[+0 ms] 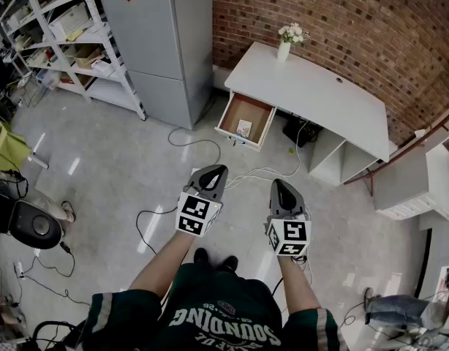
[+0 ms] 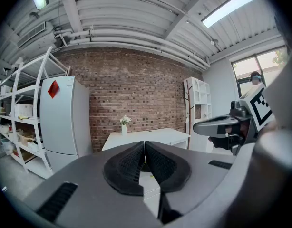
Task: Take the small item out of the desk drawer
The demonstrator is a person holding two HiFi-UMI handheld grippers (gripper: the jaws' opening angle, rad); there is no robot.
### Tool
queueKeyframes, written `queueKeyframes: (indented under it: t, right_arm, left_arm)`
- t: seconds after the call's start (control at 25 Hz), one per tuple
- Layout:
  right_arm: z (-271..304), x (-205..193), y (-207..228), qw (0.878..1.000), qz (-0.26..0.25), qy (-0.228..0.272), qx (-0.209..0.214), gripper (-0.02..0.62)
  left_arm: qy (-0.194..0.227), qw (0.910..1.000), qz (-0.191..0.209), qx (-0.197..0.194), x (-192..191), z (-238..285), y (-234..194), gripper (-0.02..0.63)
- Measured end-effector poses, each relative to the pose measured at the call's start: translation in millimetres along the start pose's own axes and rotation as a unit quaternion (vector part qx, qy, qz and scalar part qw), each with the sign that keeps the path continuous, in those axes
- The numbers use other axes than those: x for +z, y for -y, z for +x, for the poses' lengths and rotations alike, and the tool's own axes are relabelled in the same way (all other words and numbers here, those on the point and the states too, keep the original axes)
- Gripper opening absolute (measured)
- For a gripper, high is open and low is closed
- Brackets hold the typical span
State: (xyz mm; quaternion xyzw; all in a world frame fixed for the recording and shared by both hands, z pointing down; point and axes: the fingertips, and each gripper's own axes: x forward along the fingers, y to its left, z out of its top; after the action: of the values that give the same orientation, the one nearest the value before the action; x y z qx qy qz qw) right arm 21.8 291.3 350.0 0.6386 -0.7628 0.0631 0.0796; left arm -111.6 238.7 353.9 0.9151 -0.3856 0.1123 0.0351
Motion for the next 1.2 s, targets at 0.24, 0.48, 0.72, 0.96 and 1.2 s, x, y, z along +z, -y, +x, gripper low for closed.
queueKeyframes:
  t: [0.24,0.48,0.72,0.96,1.2]
  right_arm:
    - [-8,-1,-5,1.000,0.002,0.026,0.005,0.025]
    - [-15,-6,-8,1.000,0.002,0.026,0.006,0.025]
    - [-19,-10,-12,1.000,0.001,0.026,0.011,0.025]
    - [-22,-14,-7,1.000,0.002,0.021,0.007,0.025]
    - [-22,-15,-4,1.000,0.007,0.018,0.012,0.025]
  left_arm:
    - [0.010,0.9999,0.001,-0.008,-3,-9,2,0.015]
    - [0.018,0.9996,0.008,-0.017,-7,-17,7,0.015]
    - [0.023,0.9994,0.008,-0.024,-11,-18,13,0.015]
    - [0.023,0.9994,0.005,-0.025,-9,-16,15,0.015]
    - [0.018,0.9997,0.003,-0.019,-10,-13,15,0.015]
